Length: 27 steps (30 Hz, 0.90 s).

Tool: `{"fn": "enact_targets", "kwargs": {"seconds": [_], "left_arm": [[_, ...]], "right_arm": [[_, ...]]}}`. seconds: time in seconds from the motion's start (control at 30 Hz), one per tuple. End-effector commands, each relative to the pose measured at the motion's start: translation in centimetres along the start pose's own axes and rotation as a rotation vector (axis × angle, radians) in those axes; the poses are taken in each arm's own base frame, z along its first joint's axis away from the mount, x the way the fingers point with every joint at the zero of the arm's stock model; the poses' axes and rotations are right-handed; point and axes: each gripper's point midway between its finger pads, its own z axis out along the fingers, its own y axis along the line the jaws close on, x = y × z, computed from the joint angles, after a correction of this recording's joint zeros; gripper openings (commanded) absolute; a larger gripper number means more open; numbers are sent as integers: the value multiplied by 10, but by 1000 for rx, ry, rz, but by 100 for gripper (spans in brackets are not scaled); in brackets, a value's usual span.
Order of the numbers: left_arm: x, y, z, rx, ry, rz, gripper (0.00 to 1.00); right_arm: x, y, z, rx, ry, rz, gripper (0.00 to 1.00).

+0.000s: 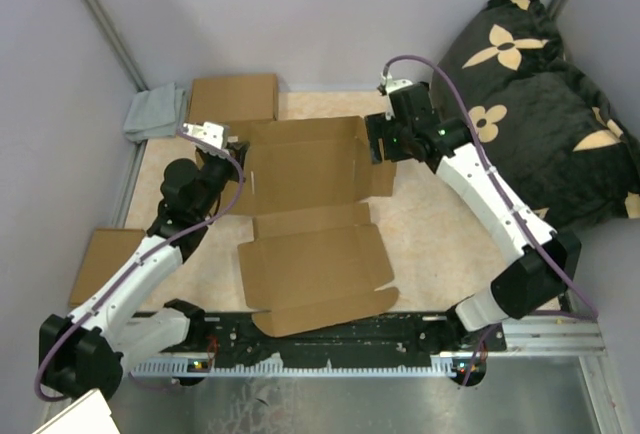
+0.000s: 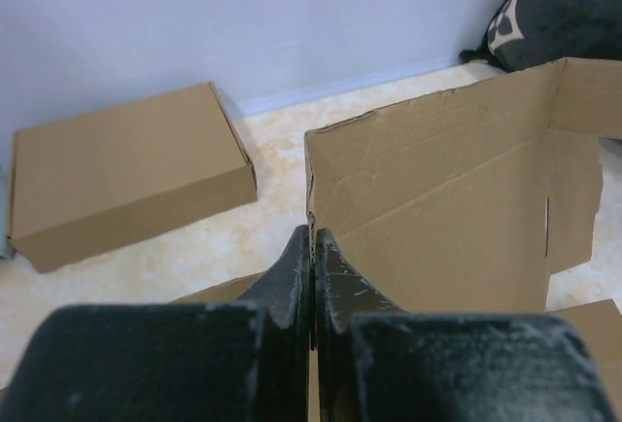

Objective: Fold the paper box

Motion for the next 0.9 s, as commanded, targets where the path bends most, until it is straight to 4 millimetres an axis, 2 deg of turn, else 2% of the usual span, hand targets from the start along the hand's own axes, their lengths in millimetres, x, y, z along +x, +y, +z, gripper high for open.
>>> {"fn": "enact_targets", "kwargs": {"seconds": [0.0,0.23,0.37,0.47,0.67,0.77,0.83,0.87], "left_arm": [[-42,-4,-9,26,-186,64,0],[-41,-14,-16,82,-211,85,0],[-42,-15,-18,82,-216,86,0],[-44,-16,-19,83,-222,84,0],[-42,-15,-20,76,-218,80,0],[-41,-15,-19,73,-214,79,0],[-40,-13,-19,59,-208,70,6],[-40,-12,-19,48,-204,63,14]], "right_arm": [[-37,0,-10,-37,-70,-22,71],[-58,15,1,-170,-55,-24,64],[-62,25,6,-226,-29,-35,56],[-53,31,22,-253,29,-35,47],[-37,38,26,-290,76,-20,27],[-30,36,29,-282,87,-15,9],[-25,32,33,-261,89,-7,0],[-23,28,36,-231,84,2,0]]}}
